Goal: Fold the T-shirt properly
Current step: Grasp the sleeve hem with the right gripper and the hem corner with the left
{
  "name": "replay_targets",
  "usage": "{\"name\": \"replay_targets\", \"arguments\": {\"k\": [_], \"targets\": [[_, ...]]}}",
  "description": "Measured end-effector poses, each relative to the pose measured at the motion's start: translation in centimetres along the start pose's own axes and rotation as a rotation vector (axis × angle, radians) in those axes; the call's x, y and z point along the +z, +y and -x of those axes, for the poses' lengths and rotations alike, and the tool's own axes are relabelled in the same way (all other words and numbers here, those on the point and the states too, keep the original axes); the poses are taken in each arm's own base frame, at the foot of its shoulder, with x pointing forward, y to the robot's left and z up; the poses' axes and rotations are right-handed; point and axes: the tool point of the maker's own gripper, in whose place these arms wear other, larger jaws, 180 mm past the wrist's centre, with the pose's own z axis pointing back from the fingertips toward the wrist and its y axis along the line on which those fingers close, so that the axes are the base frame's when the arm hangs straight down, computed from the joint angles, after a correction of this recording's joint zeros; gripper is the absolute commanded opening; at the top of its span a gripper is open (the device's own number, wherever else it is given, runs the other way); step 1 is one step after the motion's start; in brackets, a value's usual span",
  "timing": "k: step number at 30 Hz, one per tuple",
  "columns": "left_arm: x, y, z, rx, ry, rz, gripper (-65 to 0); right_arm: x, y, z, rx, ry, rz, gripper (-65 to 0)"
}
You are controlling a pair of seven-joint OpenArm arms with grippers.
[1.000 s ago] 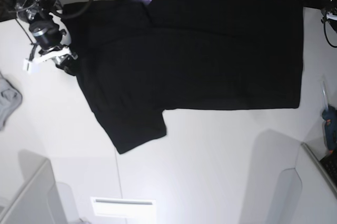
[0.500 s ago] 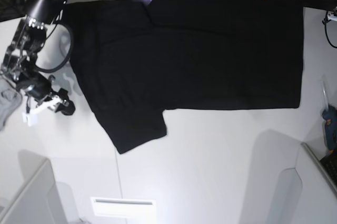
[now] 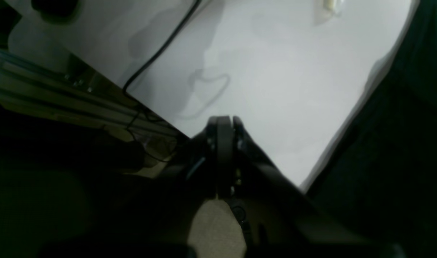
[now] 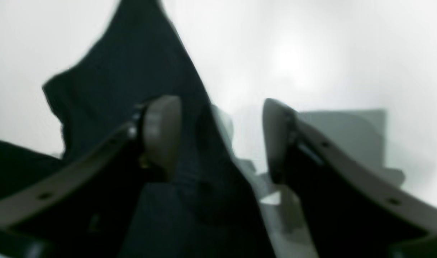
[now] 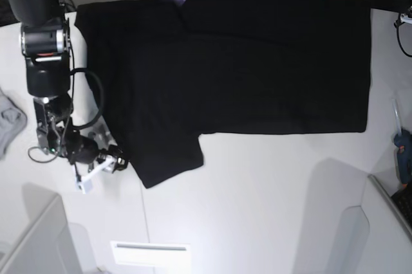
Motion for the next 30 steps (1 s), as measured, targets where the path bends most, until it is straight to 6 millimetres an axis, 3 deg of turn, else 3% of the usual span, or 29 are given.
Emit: {"name": "replay_targets", "arguments": {"k": [10, 18, 26, 30], "targets": [[0.0, 0.1, 0.1, 0.0, 0.001, -0.001, -65.0, -0.6, 0.1, 1.1, 0.046, 0.04, 0.011, -25.7], [-0.1, -0.1, -0.2, 0.005, -0.006, 0.003, -64.5, -1.3, 0.8, 2.7, 0.079, 0.047, -0.005, -34.5], [-0.2, -0.6, -0.4, 0.012, -0.011, 0.015, -45.4, -1.4, 1.2, 3.0, 0.077, 0.051, -0.014, -36.2], [-0.9, -1.8, -1.7, 0.008, -0.036, 0.036, -37.5, -1.5, 1.1, 3.3, 0.074, 0.055, -0.014, -50.3]]}}
